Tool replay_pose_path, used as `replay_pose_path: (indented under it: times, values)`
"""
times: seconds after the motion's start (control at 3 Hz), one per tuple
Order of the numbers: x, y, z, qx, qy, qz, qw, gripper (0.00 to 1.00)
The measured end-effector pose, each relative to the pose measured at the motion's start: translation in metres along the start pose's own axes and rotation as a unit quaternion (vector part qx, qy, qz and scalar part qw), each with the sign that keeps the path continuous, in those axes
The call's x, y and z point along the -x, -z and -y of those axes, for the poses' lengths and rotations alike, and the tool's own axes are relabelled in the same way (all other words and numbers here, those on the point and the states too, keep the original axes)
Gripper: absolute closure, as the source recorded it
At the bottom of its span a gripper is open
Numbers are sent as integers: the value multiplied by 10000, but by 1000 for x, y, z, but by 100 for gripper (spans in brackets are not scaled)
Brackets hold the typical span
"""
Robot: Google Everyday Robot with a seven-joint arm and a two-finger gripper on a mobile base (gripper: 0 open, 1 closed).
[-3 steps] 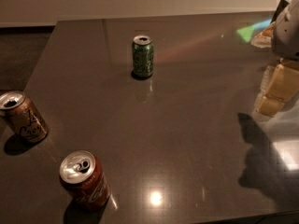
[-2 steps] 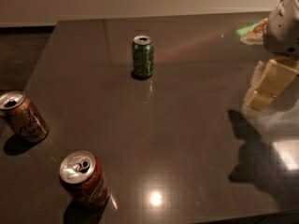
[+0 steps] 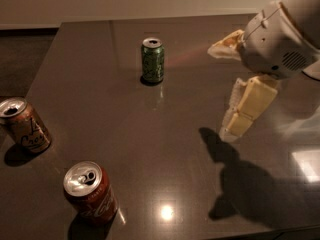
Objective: Knock coke can over
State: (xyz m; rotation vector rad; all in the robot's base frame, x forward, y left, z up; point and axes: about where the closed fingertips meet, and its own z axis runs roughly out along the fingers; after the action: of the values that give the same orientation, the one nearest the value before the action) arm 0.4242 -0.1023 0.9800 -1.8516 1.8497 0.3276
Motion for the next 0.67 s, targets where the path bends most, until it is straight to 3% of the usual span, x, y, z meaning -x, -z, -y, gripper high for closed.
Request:
replay_pose_path:
  times: [0.67]
  values:
    - [52,-46,-53,565,595,503,9954,0]
